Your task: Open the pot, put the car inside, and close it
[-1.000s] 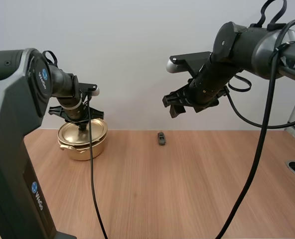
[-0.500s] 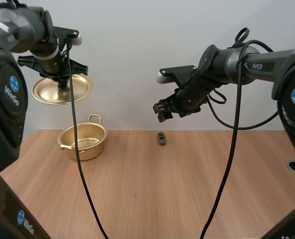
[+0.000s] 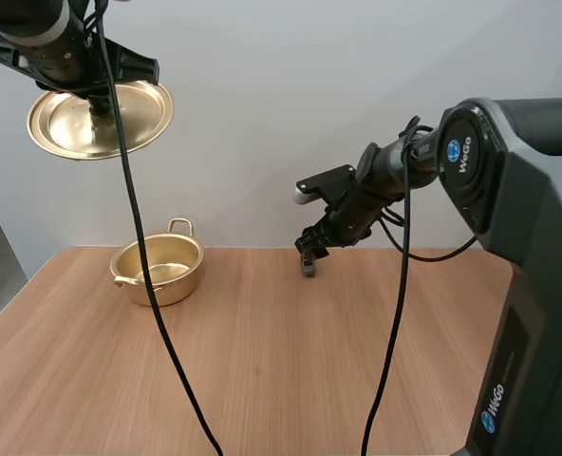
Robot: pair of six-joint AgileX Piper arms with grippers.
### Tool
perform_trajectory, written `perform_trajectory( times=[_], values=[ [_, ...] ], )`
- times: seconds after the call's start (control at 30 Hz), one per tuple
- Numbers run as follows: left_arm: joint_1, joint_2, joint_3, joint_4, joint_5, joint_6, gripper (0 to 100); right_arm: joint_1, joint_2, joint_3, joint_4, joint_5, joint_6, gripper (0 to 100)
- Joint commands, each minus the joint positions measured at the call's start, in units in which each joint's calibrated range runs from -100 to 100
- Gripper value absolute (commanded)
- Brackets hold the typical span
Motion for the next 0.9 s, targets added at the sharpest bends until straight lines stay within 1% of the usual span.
perform_trajectory(
  times=[0.0, 0.17, 0.37, 0.53, 0.7, 0.87],
  values=[
    [0.03, -0.2, 0.0, 0.0, 0.9, 0.0, 0, 0.0, 1.8, -2.5, 0.0, 0.9, 0.0, 100],
    [0.03, 0.0, 0.0, 0.0, 3.6, 0.1, 0, 0.5, 4.5, -9.2, 1.3, 5.3, 0.0, 100],
    [0.03, 0.0, 0.0, 0.0, 3.8, 0.1, 0, 2.4, 7.2, -13.0, 1.1, 6.0, 0.0, 100],
    [0.03, 0.0, 0.0, 0.0, 4.2, 0.3, 0, 3.0, 11.6, -15.3, 1.1, 6.1, 0.9, 100],
    [0.03, 0.0, 0.0, 0.0, 4.9, 1.1, 0, 3.0, 15.2, -16.4, -3.3, 3.3, 4.1, 100],
    [0.03, 0.0, 0.0, 0.0, 4.9, 1.2, 0, 3.0, 17.2, -16.4, -3.6, 3.1, 4.2, 100]
  ],
)
